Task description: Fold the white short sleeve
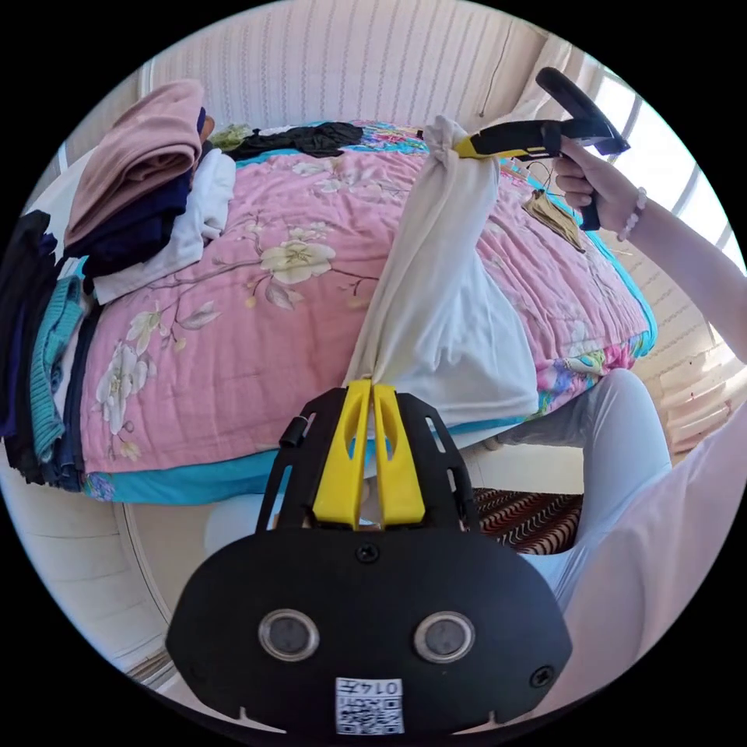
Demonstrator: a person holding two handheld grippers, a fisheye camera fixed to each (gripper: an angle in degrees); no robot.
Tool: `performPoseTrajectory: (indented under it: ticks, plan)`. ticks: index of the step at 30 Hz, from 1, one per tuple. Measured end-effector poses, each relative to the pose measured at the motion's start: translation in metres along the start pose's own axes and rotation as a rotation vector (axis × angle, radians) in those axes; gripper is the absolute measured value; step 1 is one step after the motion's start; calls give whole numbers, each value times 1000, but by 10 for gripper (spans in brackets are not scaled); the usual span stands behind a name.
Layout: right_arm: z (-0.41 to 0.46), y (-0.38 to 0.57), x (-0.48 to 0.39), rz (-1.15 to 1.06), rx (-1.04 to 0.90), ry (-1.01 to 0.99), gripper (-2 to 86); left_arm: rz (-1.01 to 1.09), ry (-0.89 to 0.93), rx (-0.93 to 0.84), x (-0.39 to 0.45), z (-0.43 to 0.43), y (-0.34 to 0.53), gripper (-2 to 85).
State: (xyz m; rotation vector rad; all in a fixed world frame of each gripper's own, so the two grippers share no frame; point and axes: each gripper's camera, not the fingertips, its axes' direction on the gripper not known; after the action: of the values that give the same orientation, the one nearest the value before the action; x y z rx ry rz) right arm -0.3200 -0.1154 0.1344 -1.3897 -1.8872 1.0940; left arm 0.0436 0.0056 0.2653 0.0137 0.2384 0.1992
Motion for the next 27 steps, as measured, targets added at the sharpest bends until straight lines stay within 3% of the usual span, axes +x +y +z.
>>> performPoseTrajectory:
  ticks: [4, 7, 12, 15, 20, 27]
  plan:
    - [-23, 37, -14, 35, 34, 10, 45, 52, -32, 19, 14, -8, 9, 3]
    - [-25, 51, -20, 67, 41, 14, 46, 41, -83, -11, 17, -11, 7, 71]
    - [-27, 60, -28, 101, 60, 4, 48, 62, -159, -57, 19, -3, 1, 105]
    - [-29, 64, -35, 102, 48, 7, 47, 75, -85, -131, 16, 6, 0, 88]
    - [-40, 80, -49, 111, 54, 19, 48, 114, -7, -106, 21, -16, 9, 19]
    - [-89, 101, -75, 95, 200, 29, 49, 137, 60, 129, 41, -127, 27, 3]
